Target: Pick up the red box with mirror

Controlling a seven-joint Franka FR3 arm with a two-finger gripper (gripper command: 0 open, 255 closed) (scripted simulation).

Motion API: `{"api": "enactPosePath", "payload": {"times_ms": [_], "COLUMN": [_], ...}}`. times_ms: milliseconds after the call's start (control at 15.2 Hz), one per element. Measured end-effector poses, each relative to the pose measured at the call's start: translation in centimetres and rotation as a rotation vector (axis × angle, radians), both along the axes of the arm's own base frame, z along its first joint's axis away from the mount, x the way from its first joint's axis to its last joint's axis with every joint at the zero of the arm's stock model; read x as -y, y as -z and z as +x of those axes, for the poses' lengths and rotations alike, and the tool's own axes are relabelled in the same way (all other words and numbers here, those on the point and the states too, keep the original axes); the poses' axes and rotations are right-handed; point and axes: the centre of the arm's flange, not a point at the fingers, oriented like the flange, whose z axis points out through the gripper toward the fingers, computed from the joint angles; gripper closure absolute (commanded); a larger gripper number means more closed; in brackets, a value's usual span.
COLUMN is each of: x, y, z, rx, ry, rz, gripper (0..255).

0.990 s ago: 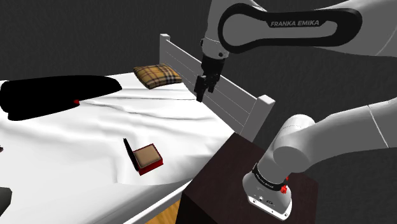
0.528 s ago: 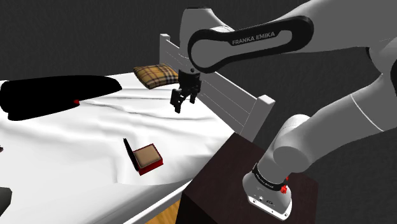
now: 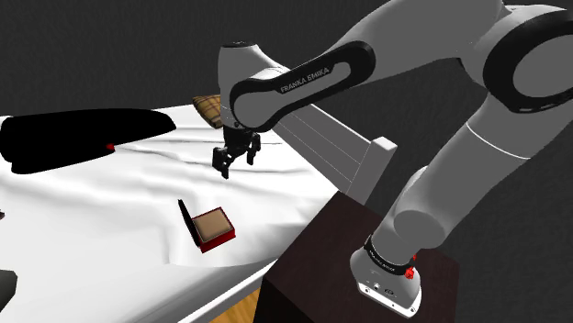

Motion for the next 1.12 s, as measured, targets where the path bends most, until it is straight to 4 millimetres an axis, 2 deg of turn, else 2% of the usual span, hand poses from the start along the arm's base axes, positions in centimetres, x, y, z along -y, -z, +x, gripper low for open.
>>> {"api": "enactPosePath", "payload": {"times_ms": [594,1122], "x": [-5.6,-9.6], "y": [7.7,15.5], "z": [7.4,14.3], "rx": [-0.016,-0.031], "ry": [0.096,0.181], "rz": [-0.018,-0.035], "gripper": [0,0]}}
